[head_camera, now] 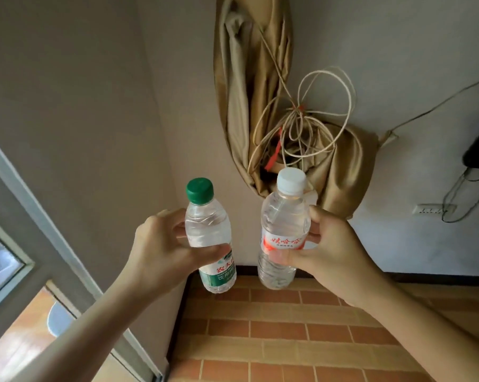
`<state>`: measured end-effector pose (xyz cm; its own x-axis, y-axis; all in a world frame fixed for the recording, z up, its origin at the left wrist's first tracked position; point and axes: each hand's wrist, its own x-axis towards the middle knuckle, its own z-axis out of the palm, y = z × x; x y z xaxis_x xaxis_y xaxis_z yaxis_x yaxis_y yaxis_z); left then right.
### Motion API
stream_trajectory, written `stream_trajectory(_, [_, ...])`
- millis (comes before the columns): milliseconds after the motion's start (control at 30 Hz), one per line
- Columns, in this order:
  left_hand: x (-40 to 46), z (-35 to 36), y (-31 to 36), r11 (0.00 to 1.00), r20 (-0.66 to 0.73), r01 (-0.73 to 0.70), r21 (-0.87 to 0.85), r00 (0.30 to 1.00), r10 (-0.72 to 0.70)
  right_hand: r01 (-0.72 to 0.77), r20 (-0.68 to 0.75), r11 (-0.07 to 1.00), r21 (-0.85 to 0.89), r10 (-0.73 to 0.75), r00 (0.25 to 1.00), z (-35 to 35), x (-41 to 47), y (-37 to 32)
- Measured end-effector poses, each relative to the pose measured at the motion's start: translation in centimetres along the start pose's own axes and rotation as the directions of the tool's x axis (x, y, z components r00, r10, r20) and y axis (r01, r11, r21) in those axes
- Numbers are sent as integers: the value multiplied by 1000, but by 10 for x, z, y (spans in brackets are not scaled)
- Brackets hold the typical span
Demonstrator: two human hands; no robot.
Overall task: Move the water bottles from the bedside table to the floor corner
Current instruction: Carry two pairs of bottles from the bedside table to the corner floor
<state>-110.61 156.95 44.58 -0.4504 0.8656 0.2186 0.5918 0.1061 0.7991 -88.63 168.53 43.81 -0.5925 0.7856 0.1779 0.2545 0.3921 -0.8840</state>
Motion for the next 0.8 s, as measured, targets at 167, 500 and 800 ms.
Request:
stream_trajectory(167, [44, 30, -59, 1000, 10, 26, -16, 1000, -26, -65, -1, 998, -8, 65, 998, 21, 48, 53])
stream_trajectory(500, [85, 117, -219, 999, 4, 35, 18, 999, -35, -145, -52, 989, 38, 147, 988, 105, 94, 210])
stream_trajectory(800, [67, 241, -398, 997, 17, 81, 18, 997, -81, -180, -18, 983, 34, 181, 983, 200, 89, 407])
